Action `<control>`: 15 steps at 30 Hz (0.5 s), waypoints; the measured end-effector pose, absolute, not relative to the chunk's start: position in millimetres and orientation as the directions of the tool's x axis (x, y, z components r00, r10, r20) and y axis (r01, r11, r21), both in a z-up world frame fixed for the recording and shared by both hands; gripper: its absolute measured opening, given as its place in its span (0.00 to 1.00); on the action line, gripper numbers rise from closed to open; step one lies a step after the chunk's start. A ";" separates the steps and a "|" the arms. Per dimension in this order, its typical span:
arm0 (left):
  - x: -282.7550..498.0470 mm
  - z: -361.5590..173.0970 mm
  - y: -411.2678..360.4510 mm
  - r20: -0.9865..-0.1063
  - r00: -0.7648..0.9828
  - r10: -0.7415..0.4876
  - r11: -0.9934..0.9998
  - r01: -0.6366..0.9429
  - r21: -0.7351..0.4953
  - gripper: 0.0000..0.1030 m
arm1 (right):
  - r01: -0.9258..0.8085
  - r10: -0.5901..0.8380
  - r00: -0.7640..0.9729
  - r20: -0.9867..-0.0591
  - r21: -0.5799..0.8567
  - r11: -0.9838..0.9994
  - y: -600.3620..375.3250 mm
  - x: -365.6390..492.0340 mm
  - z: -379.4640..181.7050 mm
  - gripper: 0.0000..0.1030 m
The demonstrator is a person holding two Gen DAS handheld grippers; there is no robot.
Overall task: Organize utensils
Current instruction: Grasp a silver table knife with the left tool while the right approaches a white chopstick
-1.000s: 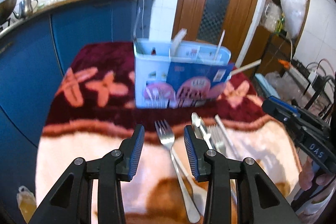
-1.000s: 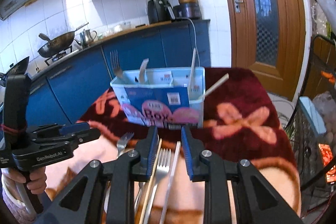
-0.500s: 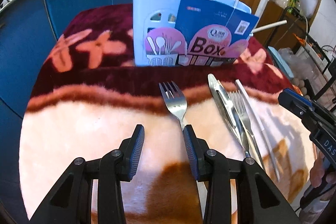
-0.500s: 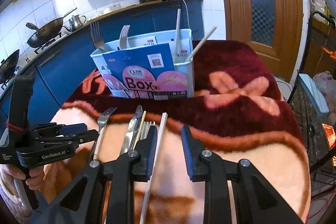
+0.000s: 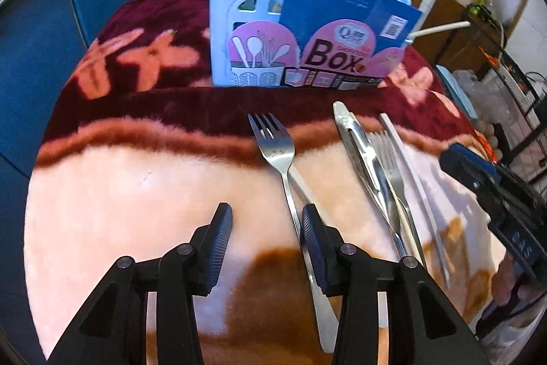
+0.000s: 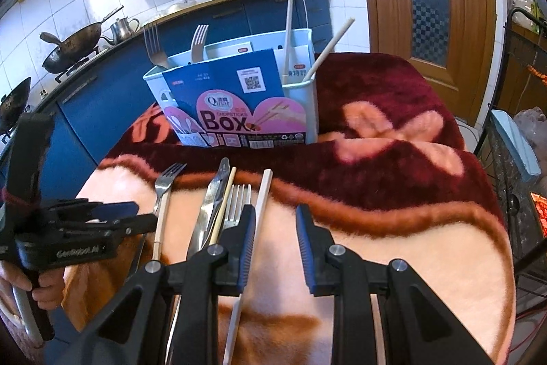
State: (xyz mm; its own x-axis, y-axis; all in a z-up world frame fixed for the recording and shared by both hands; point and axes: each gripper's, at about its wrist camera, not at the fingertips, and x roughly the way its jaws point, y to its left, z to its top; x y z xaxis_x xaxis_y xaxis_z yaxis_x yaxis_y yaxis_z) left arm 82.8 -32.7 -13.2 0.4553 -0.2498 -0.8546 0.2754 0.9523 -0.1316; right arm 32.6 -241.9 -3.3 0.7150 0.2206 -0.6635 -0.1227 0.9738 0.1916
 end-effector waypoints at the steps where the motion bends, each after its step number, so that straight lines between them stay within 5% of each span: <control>1: 86.5 -13.0 -32.1 -0.854 0.459 -0.243 0.955 0.267 -0.129 0.42 | -0.123 0.219 0.715 -0.664 0.189 0.974 -241.8 32.2 -3.3 0.26; 12: 121.9 -10.9 -15.5 -0.832 0.396 -0.388 0.920 0.217 -0.326 0.35 | -0.121 0.217 0.692 -0.689 0.185 0.975 -242.4 38.0 -8.8 0.27; 15: 125.7 -9.9 -15.4 -0.795 0.385 -0.469 0.882 0.245 -0.403 0.22 | -0.124 0.227 0.681 -0.696 0.196 0.973 -240.1 40.5 -11.8 0.27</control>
